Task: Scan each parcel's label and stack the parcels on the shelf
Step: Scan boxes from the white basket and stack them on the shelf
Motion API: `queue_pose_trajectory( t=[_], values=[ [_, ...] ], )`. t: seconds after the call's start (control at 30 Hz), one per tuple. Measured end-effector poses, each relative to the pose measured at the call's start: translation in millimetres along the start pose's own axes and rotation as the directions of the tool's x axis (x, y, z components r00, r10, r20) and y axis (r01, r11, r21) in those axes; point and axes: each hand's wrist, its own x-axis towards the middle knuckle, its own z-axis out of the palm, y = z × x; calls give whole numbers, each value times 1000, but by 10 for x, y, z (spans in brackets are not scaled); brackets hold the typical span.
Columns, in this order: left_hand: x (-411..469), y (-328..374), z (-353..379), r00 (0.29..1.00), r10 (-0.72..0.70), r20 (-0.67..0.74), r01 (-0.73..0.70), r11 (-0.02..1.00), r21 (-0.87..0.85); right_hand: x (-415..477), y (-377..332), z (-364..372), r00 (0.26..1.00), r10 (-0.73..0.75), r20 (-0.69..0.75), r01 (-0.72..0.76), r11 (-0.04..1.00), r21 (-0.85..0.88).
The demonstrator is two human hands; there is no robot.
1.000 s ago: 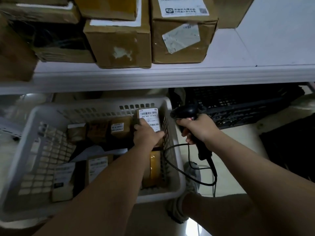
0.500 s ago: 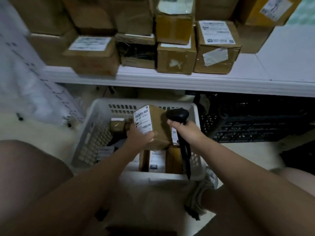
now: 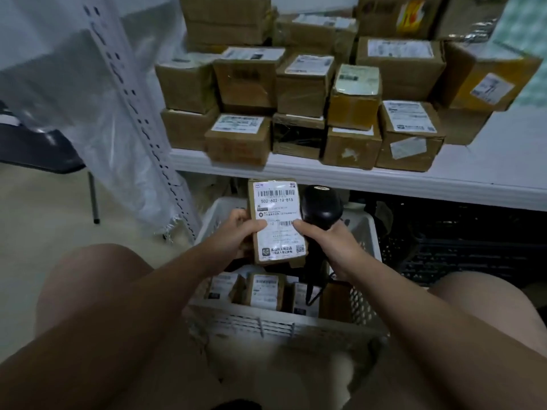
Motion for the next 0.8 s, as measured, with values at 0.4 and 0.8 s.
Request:
queue_pose_trajectory(
  t=[0.4,0.8],
  values=[
    [164,-253,-281,971,39,-235,-25,998,63,-130,-131,22,997,-70,30,76,963,-260],
    [255,-392,-319,922,60,-382,21,979,205,-170,-89,34,997,-28,72,41,982,-184]
  ],
)
